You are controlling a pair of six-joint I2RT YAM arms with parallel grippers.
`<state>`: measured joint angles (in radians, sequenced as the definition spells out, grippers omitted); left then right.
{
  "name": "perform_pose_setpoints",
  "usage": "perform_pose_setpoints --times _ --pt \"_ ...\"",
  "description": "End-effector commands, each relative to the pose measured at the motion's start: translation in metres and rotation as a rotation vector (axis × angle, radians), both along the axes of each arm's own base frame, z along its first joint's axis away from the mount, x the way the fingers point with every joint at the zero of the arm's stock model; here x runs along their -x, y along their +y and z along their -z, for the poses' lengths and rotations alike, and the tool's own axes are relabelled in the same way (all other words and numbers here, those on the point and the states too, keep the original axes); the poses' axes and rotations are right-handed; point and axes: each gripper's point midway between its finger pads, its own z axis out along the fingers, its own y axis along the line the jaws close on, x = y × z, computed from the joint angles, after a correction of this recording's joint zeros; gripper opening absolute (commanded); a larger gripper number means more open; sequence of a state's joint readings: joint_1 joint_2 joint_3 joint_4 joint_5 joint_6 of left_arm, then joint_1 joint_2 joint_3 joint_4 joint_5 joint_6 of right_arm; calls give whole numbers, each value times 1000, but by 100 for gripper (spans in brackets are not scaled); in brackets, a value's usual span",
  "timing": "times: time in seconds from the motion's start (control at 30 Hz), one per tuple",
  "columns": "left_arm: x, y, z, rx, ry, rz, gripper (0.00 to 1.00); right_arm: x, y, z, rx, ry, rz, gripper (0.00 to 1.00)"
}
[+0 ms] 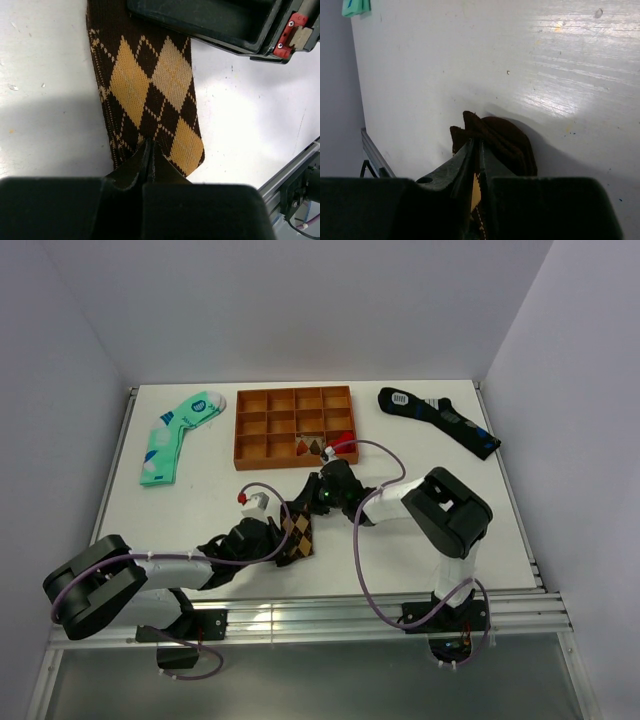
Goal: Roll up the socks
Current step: Roll the sock at the center of the board.
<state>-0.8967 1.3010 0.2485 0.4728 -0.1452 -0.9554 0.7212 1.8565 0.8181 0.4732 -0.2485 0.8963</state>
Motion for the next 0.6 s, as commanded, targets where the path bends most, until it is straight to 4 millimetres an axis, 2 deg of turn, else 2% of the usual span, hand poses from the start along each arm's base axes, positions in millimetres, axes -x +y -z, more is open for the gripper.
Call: perform_pose_setpoints --times 0.0,0.1,0.17,0.37,0.4,0.43,0.5,0.57 --pt "13 22 30 -130 71 -11 0 -13 -11 12 61 10 53 15" --pt "12 21 28 -125 69 -15 0 -10 -16 11 65 -6 53 17" --pt "11 21 27 -124 66 -15 1 -10 -16 3 45 -36 47 20" --pt "7 19 13 -106 36 -17 4 -7 -21 -39 7 -178 15 32" --pt "6 18 10 -100 29 -20 5 -5 -24 -41 12 -197 6 32" --pt "6 17 6 -92 21 -19 6 -4 -24 -57 -11 -236 1 32" --pt "4 17 -6 -70 -3 -22 9 0 -28 -66 -25 -285 -13 33" --pt "1 15 -23 -34 -38 -28 11 3 -29 -85 -52 -342 -23 33"
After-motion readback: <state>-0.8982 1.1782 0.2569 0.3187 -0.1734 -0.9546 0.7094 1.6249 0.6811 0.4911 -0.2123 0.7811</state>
